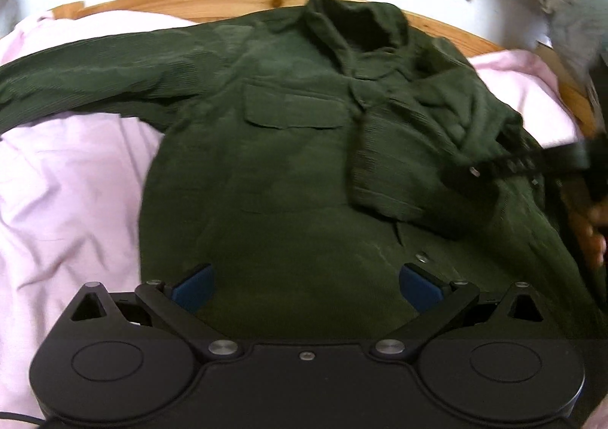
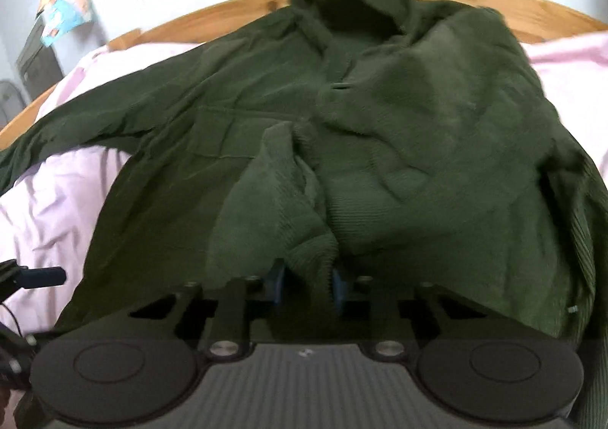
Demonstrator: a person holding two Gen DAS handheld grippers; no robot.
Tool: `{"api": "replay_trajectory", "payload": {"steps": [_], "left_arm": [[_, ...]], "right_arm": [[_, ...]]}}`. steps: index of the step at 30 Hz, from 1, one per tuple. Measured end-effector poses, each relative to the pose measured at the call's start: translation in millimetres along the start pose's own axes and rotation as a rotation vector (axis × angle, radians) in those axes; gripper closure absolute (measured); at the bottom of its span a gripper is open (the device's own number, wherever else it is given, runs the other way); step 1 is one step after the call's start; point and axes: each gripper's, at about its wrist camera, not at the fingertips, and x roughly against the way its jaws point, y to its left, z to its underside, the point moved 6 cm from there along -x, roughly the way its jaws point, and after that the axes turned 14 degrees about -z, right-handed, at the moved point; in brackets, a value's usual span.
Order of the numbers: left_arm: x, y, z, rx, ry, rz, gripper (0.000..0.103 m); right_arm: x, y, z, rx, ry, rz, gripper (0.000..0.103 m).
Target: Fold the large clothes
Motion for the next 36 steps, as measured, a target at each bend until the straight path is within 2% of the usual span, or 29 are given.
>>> {"api": "replay_trajectory", "payload": {"steps": [3, 8, 10, 12, 14, 15, 17, 18, 20, 23, 26, 29, 31, 32, 33, 34, 35, 36], "left_arm": [[2.5, -11.1, 6.7, -0.026, 0.005, 0.025, 0.001], [4.5, -21.2, 9.7, -0.053, -0.004, 0.044, 0.001], [1.9, -20.9, 8.6, -0.046, -0.004, 0.038, 0.001], [-3.5, -19.0, 6.0, -0.025, -0.004, 0.026, 0.001], [-10.9, -15.6, 1.8, 0.002, -0.008, 0.006, 0.001], [-14.5, -13.5, -1.2, 0.014, -0.01, -0.005, 0.001], [-20.7, -9.5, -8.7, 0.038, -0.029, -0.027, 0.001], [-23.8, -6.0, -12.6, 0.053, -0.043, -0.045, 0.001], [-32.2, 3.7, -21.1, 0.092, -0.067, -0.104, 0.001], [-44.1, 16.1, -33.2, 0.122, -0.112, -0.172, 0.001], [-58.3, 30.0, -44.1, 0.146, -0.14, -0.216, 0.001], [-73.6, 41.0, -51.5, 0.168, -0.131, -0.21, 0.009], [-80.2, 43.2, -54.5, 0.179, -0.117, -0.201, 0.023], [-82.8, 43.9, -55.9, 0.183, -0.114, -0.184, 0.027], [-85.0, 43.8, -57.7, 0.186, -0.118, -0.161, 0.039], [-84.0, 42.4, -56.9, 0.183, -0.12, -0.147, 0.051], [-85.7, 40.6, -58.8, 0.172, -0.119, -0.157, 0.054], [-84.9, 37.3, -57.8, 0.162, -0.126, -0.174, 0.062]], "right_arm": [[-5.9, 16.6, -17.6, -0.004, 0.004, -0.072, 0.082], [-16.6, 56.3, -69.7, 0.017, -0.059, -0.214, 0.082], [-27.5, 72.1, -88.7, 0.02, -0.077, -0.287, 0.074], [-38.6, 86.8, -101.3, 0.047, -0.088, -0.33, 0.051], [-41.1, 91.7, -109.2, 0.099, -0.101, -0.333, 0.046], [-39.4, 89.2, -112.9, 0.123, -0.108, -0.316, 0.036], [-27.6, 72.7, -119.7, 0.155, -0.148, -0.239, 0.024], [-19.3, 61.1, -122.7, 0.174, -0.176, -0.18, 0.02], [-1.1, 30.5, -129.1, 0.242, -0.241, 0.002, 0.013], [16.4, -24.1, -140.7, 0.278, -0.298, 0.236, 0.014], [26.9, -81.4, -150.2, 0.167, -0.338, 0.347, 0.014], [26.5, -131.4, -152.5, 0.023, -0.361, 0.363, 0.017], [19.2, -151.0, -153.0, -0.039, -0.348, 0.341, 0.02], [14.3, -158.2, -152.8, -0.05, -0.334, 0.332, 0.031], [10.0, -162.4, -153.7, -0.051, -0.317, 0.328, 0.051], [6.0, -163.8, -151.0, -0.047, -0.303, 0.335, 0.063], [4.8, -167.0, -151.3, -0.041, -0.297, 0.346, 0.084], [6.2, -170.4, -152.0, -0.038, -0.306, 0.354, 0.094]]}}
